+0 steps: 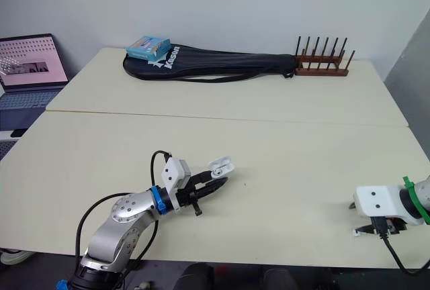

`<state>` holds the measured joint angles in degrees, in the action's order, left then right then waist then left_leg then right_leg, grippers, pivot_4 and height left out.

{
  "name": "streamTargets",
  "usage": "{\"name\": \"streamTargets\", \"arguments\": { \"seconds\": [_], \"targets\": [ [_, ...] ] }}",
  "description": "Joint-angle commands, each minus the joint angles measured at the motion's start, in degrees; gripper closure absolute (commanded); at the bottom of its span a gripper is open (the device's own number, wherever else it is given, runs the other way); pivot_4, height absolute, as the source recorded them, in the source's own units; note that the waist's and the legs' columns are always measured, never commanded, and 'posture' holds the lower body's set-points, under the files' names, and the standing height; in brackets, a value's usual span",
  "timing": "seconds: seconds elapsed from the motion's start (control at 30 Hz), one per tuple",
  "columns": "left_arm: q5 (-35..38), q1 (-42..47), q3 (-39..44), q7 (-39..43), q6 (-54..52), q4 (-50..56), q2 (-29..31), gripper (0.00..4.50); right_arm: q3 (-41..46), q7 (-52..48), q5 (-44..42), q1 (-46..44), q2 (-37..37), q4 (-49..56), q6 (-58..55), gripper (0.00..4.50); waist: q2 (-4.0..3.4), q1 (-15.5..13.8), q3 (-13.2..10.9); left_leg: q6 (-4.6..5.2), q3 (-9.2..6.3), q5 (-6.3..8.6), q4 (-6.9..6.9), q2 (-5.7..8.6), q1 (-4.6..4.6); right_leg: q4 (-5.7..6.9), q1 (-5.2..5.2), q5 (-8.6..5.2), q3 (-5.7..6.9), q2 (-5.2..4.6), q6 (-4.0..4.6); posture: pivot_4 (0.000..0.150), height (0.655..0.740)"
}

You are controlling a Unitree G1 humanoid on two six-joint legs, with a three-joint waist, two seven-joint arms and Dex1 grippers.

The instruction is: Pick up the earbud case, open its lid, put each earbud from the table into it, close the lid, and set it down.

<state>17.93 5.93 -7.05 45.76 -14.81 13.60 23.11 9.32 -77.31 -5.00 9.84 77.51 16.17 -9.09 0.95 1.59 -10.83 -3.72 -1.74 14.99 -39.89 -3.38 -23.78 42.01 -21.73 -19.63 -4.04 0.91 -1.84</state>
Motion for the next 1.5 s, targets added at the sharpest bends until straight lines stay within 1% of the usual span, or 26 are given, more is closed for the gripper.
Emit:
{"name": "streamTargets", "arguments": {
  "seconds": [0.03,0.17,0.33,0.77,0.87,1.0,1.03,1.13,1.2,1.33,1.43,1.5],
  "targets": [
    [1.09,-0.06,-0.2,-0.01,0.15,2.1,-0.37,3.71,2.37,0.78,1.82,2.09,1.72,7.47,-9.7,2.06,0.0,0.07,0.0,0.0,0.01,0.0,0.0,0.0,0.0,0.0,0.0,0.0,-0.01,0.0,0.0,0.15,0.6787],
    [1.04,-0.52,-0.37,-0.22,0.04,2.44,-0.58,3.71,0.67,3.39,4.57,3.86,0.74,10.01,-12.86,2.06,0.01,0.05,-0.01,0.0,0.02,0.0,0.0,0.0,-0.01,-0.02,-0.01,-0.01,-0.01,0.0,-0.01,0.15,0.6787],
    [1.1,-0.84,-0.33,-0.3,-0.04,2.71,-0.55,3.71,-2.78,6.12,6.25,2.41,-0.59,10.13,-15.35,2.06,0.02,0.08,-0.01,0.0,0.04,0.0,0.0,0.02,-0.01,-0.02,-0.02,-0.05,-0.03,0.0,-0.09,0.15,0.6787],
    [1.04,-0.68,-0.23,-0.48,-0.13,2.59,-0.6,3.71,-6.63,6.56,5.82,1.02,-1.71,9.98,-18.24,2.06,0.04,0.07,-0.02,0.01,0.04,0.0,0.0,0.02,-0.02,-0.03,-0.03,-0.05,-0.03,0.0,-0.08,0.15,0.6787],
    [1.02,-0.56,-0.19,-0.47,-0.08,2.45,-0.62,3.71,-7.28,6.48,5.91,0.68,-1.69,9.98,-18.41,2.65,0.05,0.09,-0.02,0.0,0.04,0.0,0.0,0.01,-0.02,-0.03,-0.03,-0.05,-0.03,0.0,-0.08,0.15,0.6787],
    [1.03,-0.52,-0.12,-0.44,-0.12,2.51,-0.53,3.71,-7.45,6.38,5.54,0.21,-1.8,10.56,-18.78,3.92,0.08,0.1,-0.01,0.0,0.04,0.0,-0.01,0.01,-0.01,-0.03,-0.02,-0.05,-0.03,0.0,-0.09,0.15,0.6787],
    [1.03,-0.52,-0.11,-0.44,-0.13,2.53,-0.52,3.71,-7.38,6.36,5.43,0.16,-1.8,10.7,-18.87,4.1,0.08,0.1,-0.01,0.0,0.04,0.0,-0.01,0.0,-0.01,-0.03,-0.02,-0.05,-0.03,0.0,-0.09,0.15,0.6787],
    [1.01,-0.34,-0.1,-0.33,0.01,2.28,-0.53,3.71,-6.51,5.86,4.23,-0.55,-1.9,11.46,-19.38,4.1,0.08,0.1,-0.01,0.0,0.04,0.0,-0.01,0.0,-0.01,-0.03,-0.02,-0.05,-0.03,0.01,-0.08,0.15,0.6787],
    [1.2,-0.05,-0.21,0.06,0.02,2.06,-0.54,3.71,-5.89,5.49,2.52,-2.54,-2.49,12.1,-19.15,4.1,0.08,0.15,-0.01,0.0,0.04,0.0,-0.01,0.0,-0.01,-0.03,-0.02,-0.05,-0.03,0.01,-0.08,0.15,0.6787],
    [1.46,1.12,-0.61,0.97,0.4,1.26,-0.88,3.71,-6.99,7.13,-2.43,-10.86,-7.64,14.06,-20.95,4.1,0.08,0.31,-0.01,0.0,0.05,0.0,-0.01,-0.01,-0.01,-0.02,-0.03,-0.05,-0.04,0.02,-0.08,0.15,0.6787],
    [1.55,3.51,-0.48,1.7,1.15,-0.49,-1.56,3.71,-8.08,12.03,-7.88,-19.95,-17.35,15.98,-24.75,4.1,0.14,0.22,-0.04,0.0,0.0,0.0,0.0,0.0,-0.02,-0.03,-0.02,-0.04,0.0,0.03,-0.06,0.15,0.6787],
    [1.53,5.24,-0.32,2.12,1.7,-1.95,-1.97,3.71,-8.12,15.57,-11.53,-24.24,-24.49,16.96,-26.09,4.1,0.14,0.22,-0.05,0.0,-0.01,0.0,-0.01,0.01,-0.05,-0.03,-0.04,0.0,0.01,0.04,-0.01,0.15,0.6787]
  ]
}}
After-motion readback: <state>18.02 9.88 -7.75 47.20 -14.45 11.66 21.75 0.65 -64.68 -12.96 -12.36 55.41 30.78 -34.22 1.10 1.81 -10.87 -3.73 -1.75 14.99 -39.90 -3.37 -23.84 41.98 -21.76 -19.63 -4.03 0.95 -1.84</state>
